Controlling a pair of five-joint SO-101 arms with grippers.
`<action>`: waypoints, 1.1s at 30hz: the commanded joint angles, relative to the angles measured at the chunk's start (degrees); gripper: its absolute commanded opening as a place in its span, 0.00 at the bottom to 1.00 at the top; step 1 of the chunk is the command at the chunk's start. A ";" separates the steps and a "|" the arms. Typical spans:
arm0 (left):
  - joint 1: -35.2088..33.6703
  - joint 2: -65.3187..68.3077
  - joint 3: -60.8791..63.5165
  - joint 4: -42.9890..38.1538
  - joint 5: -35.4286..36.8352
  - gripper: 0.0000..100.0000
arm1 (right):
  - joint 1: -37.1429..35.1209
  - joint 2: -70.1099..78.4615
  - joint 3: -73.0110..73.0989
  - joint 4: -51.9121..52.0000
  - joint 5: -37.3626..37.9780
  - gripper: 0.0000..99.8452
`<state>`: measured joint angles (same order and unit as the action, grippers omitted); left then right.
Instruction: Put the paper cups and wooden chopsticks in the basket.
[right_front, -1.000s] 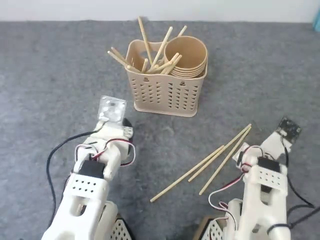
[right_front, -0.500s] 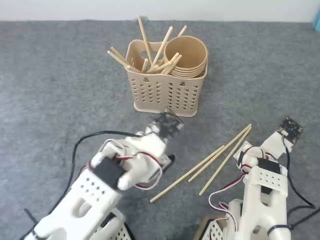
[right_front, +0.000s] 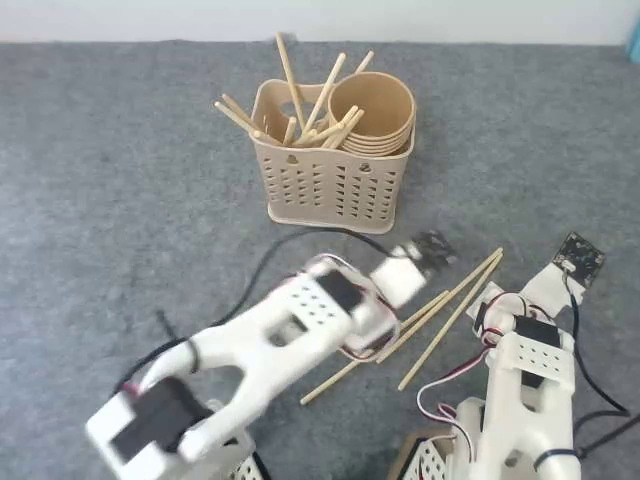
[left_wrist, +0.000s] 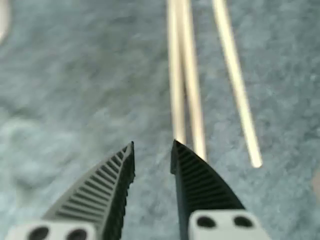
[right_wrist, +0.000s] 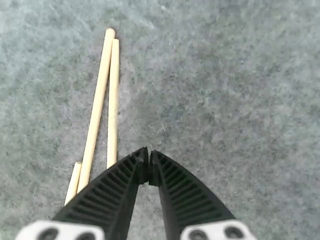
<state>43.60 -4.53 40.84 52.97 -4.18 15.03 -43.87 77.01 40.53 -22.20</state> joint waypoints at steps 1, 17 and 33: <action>1.76 3.87 -3.38 -3.25 1.23 0.11 | 0.48 -1.98 -0.26 -1.36 0.97 0.01; 1.67 14.07 -9.54 -3.96 1.32 0.01 | 0.48 -1.80 -0.35 -2.33 1.05 0.01; 1.67 7.03 -4.70 -4.31 1.23 0.01 | 0.57 -2.24 0.00 -2.51 0.97 0.01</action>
<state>45.36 8.92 32.57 51.56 -3.47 15.03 -43.87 77.01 39.03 -22.20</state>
